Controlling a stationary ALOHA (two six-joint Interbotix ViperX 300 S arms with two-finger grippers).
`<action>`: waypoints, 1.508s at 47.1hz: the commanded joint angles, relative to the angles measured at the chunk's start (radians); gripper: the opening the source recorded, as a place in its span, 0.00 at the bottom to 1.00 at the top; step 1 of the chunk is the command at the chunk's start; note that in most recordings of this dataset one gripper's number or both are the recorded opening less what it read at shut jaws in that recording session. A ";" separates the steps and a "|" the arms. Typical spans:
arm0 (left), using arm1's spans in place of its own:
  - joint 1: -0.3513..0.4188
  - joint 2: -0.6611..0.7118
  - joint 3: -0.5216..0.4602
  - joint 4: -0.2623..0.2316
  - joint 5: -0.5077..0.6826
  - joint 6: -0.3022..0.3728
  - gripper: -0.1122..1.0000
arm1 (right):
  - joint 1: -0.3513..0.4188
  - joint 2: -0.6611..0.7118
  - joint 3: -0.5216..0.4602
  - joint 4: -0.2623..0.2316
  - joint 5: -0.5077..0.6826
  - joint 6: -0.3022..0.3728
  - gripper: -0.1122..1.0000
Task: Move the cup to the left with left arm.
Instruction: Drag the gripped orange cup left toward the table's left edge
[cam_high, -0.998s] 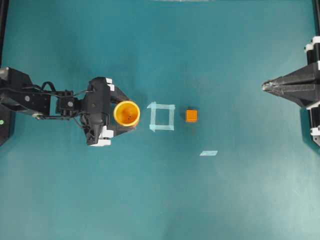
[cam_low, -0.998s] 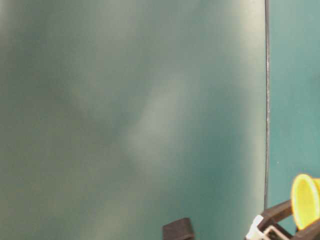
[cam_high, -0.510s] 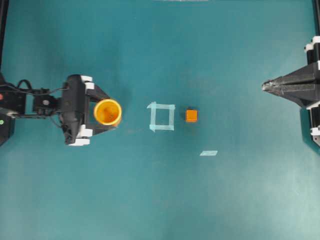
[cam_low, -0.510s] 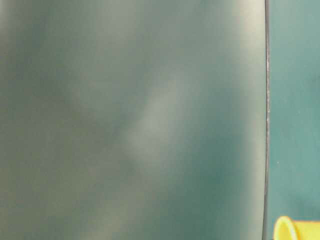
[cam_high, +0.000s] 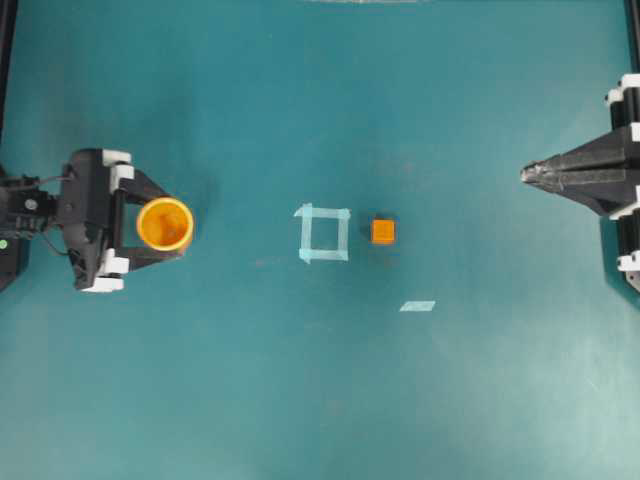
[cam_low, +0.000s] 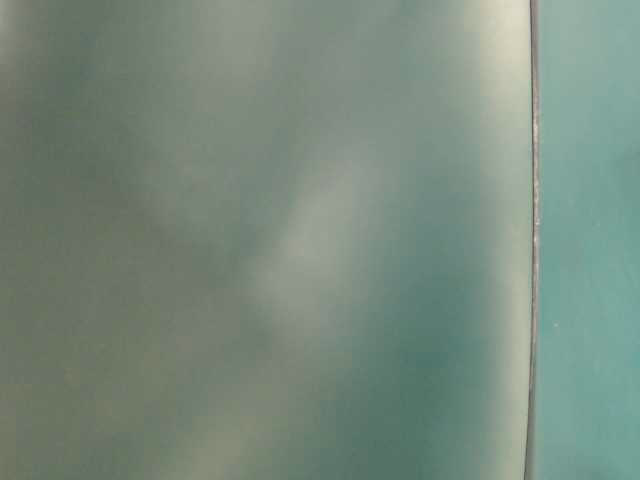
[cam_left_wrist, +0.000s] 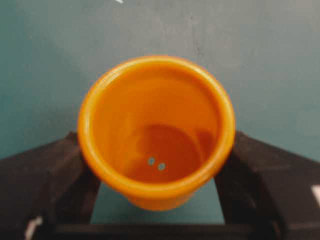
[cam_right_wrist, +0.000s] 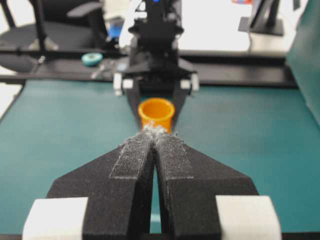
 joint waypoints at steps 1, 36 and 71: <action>-0.003 -0.044 0.020 -0.002 -0.005 0.002 0.68 | -0.002 0.011 -0.031 -0.002 -0.005 0.002 0.10; -0.035 -0.565 0.147 0.000 0.339 0.006 0.68 | 0.000 0.034 -0.032 0.000 -0.011 0.005 0.10; -0.035 -0.660 0.179 0.005 0.333 0.012 0.67 | 0.000 0.048 -0.031 -0.002 -0.011 0.014 0.10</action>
